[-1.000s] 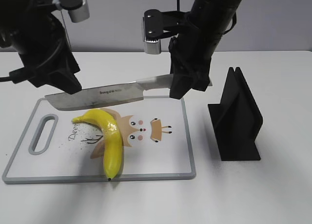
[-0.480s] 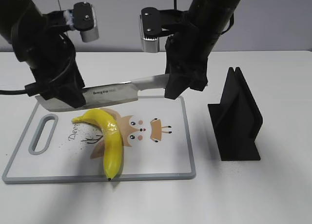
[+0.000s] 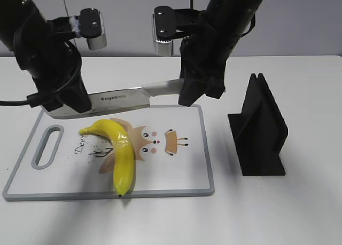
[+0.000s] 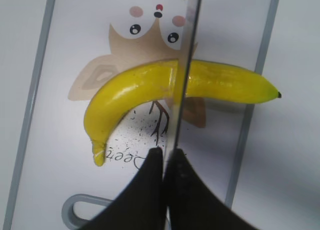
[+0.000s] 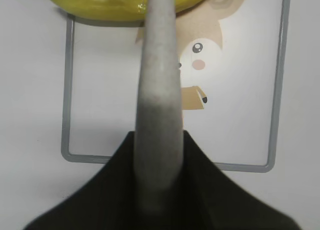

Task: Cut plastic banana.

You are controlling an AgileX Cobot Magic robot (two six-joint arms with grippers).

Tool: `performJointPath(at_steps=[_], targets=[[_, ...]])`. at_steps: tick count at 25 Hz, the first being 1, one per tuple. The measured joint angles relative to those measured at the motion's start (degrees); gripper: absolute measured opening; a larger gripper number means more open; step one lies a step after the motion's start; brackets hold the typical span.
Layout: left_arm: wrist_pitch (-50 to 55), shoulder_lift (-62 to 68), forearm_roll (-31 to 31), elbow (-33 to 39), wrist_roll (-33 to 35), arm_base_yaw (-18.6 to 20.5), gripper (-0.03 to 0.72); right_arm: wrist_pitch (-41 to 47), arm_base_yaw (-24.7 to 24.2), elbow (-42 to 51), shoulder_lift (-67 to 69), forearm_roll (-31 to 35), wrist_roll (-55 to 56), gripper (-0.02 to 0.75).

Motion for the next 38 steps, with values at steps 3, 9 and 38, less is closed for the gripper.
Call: performJointPath(at_steps=[3,9,38], targets=[[0.0,0.0,-0.1,0.0,0.6,0.3,-0.002,-0.1,0.0,0.0,0.0,0.0,0.0,0.187],[-0.5,1.1,-0.6,0.3,0.7,0.5,-0.003,-0.2,0.0,-0.3,2.2,0.0,0.1,0.187],[-9.8,8.4,-2.8,4.4,1.0,0.5,0.000,-2.5,0.4,-0.6,8.8,-6.6,5.0,0.190]])
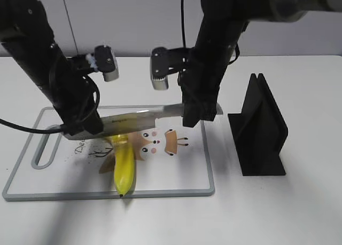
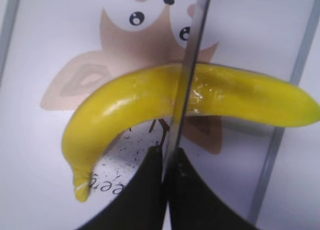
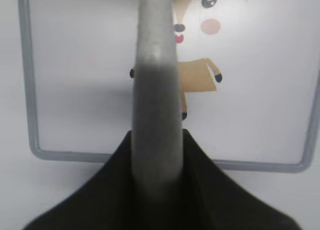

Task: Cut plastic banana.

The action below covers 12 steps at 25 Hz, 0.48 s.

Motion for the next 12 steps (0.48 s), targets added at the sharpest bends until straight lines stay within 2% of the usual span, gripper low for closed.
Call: performJointPath(at_steps=[6,12], targets=[[2.1,-10.4,1.0,0.0,-0.3,-0.2,0.000,1.5,0.3,0.0,-9.1,-0.1,0.2,0.189],[3.2,-15.0,1.6,0.1,-0.4,-0.2,-0.001,2.3,0.3,-0.1,-10.8,0.7,0.2,0.189]])
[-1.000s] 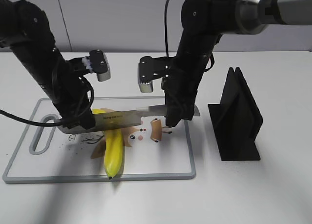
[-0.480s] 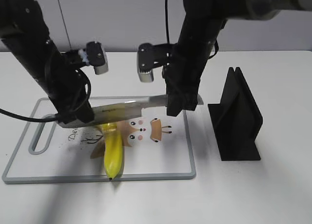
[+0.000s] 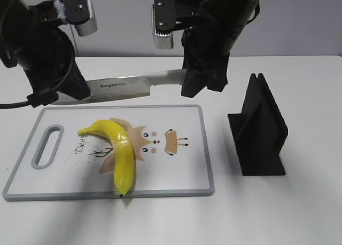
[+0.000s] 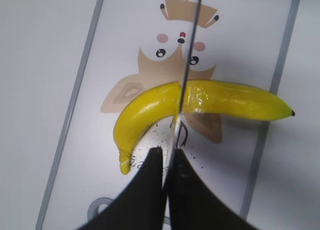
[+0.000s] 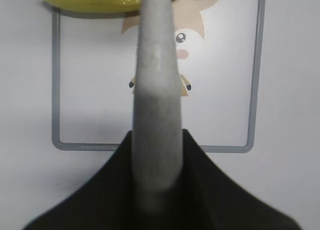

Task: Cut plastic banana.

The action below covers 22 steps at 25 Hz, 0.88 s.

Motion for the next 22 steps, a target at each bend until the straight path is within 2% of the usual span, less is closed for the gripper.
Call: performJointPath(at_steps=[5,7,9,13,15,16,19,22], targets=[[0.1,-0.1,0.0,0.0,0.0,0.0,0.004,0.2,0.0,0.0,0.0,0.0,0.0,0.189],[0.1,-0.1,-0.3,0.0,-0.4,0.0,0.046,0.6,0.0,0.0,0.0,0.0,0.2,0.189],[-0.3,-0.2,-0.8,0.0,-1.2,0.2,0.143,1.8,0.0,0.1,0.0,-0.4,0.9,0.188],[-2.5,-0.4,-1.3,0.0,-1.5,0.4,0.472,3.2,-0.3,0.2,0.0,-2.3,1.4,0.188],[-4.3,-0.4,-1.5,0.0,-1.5,0.4,0.594,3.4,-0.3,0.2,0.0,-2.4,1.5,0.188],[-4.8,-0.4,-1.5,0.0,-1.5,0.4,0.628,3.4,-0.3,0.2,0.0,-2.4,1.5,0.187],[-6.2,-0.7,-1.5,0.0,-3.8,0.4,0.651,4.4,-0.3,0.2,0.0,-2.4,2.2,0.187],[-9.1,-2.3,-0.4,0.0,-11.2,0.8,0.651,5.1,-0.3,0.2,-0.2,-2.9,6.7,0.187]])
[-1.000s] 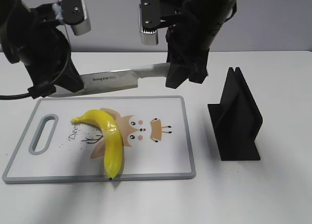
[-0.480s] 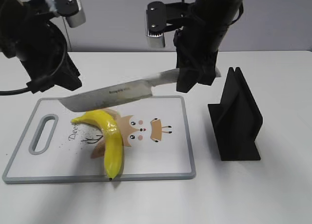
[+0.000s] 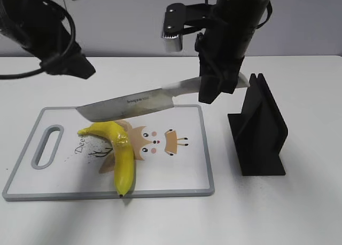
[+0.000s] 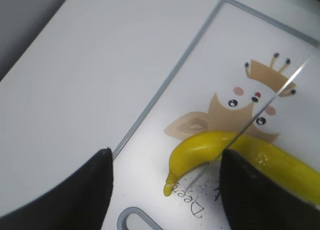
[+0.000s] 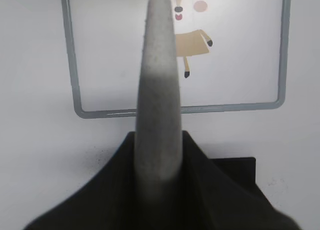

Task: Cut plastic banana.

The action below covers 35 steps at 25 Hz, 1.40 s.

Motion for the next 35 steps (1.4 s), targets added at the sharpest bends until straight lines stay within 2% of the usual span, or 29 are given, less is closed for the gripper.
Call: performJointPath(at_steps=[6,10,13,17,20,24,28,35], targets=[[-1.4,-3.4,1.6,-1.5,-19.0,4.3,0.649,0.7,0.0,-3.8,-1.1,-6.4,17.8,0.187],[4.3,-3.9,2.9,-4.6,-35.9,10.3,0.632,0.7,-0.1,-8.9,-1.2,-8.9,30.6,0.187],[11.7,-3.9,5.9,-6.7,-41.5,14.5,0.602,0.7,-0.1,-11.7,-1.2,-8.9,37.3,0.187],[22.7,-3.9,12.2,-7.3,-44.7,17.1,0.577,0.8,-0.1,-12.6,-1.4,-8.9,47.0,0.187],[24.4,-5.0,16.1,-6.7,-47.3,17.3,0.574,0.9,-0.1,-12.4,-2.7,-7.8,54.4,0.187],[24.6,-10.9,16.7,-2.3,-48.1,17.3,0.569,0.9,-0.1,-9.2,-7.5,-1.4,58.9,0.187],[24.8,-19.3,17.7,4.2,-48.2,17.3,0.569,0.9,0.0,-1.8,-14.7,2.6,61.8,0.187],[23.6,-32.9,19.4,15.3,-48.2,17.3,0.565,-2.3,0.0,14.9,-27.2,-0.9,69.3,0.187]])
